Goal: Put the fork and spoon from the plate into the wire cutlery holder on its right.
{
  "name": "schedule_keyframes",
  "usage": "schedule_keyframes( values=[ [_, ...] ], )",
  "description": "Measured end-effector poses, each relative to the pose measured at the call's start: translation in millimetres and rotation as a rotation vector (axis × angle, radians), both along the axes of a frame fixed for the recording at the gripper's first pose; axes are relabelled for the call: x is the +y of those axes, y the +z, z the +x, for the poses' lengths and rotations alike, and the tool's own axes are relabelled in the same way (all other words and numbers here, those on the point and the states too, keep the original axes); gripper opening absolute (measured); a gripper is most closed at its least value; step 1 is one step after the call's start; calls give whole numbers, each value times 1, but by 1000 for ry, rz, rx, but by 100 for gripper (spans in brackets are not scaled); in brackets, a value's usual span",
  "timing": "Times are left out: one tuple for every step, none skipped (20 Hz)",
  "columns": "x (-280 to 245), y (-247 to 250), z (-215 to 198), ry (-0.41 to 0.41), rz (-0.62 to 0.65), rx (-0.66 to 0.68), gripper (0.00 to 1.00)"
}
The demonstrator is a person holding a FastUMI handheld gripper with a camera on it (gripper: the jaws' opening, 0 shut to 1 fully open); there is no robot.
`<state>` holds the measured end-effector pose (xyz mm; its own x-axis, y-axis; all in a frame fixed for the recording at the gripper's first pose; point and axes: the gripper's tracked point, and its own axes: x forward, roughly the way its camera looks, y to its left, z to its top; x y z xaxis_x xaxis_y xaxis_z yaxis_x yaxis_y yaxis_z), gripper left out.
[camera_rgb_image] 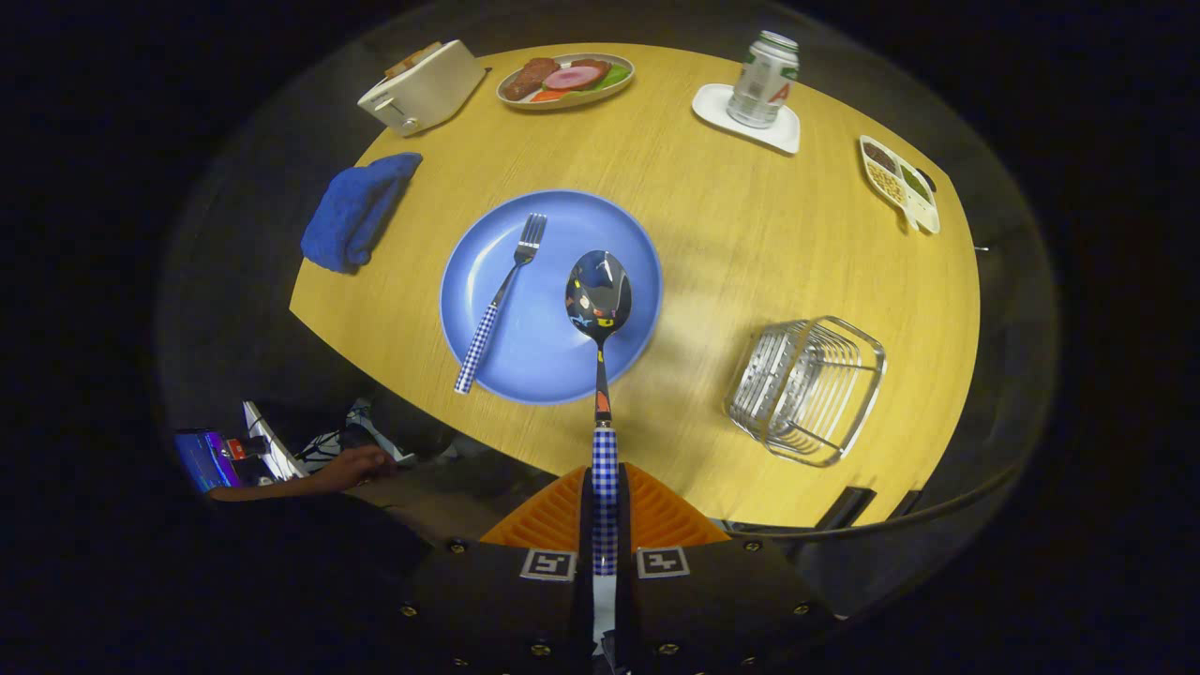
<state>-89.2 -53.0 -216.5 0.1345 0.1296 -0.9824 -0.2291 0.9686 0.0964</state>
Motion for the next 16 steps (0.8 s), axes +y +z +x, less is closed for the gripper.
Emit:
schedule_keyframes(
  values=[
    [-13,10,-8,-17,6,29,10],
    [-27,19,-12,-32,7,51,9],
    [-43,25,-16,-40,-10,66,9],
    [-59,29,-18,-34,-39,85,9],
    [-75,30,-21,-26,-74,108,10],
    [-89,32,-24,-9,-101,140,9],
    [-99,30,-26,-2,-122,176,10],
    [-109,27,-23,1,-143,204,10],
    [-118,24,-20,4,-164,225,9],
    [-125,22,-15,16,-182,243,9],
    [-129,21,-11,23,-193,265,9],
    [-130,18,-10,27,-194,287,9],
    [-131,16,-7,28,-195,308,9],
    [-131,15,-4,37,-198,326,9],
    [-131,15,0,44,-202,343,9],
    [-132,14,2,49,-211,366,9]
  ],
)
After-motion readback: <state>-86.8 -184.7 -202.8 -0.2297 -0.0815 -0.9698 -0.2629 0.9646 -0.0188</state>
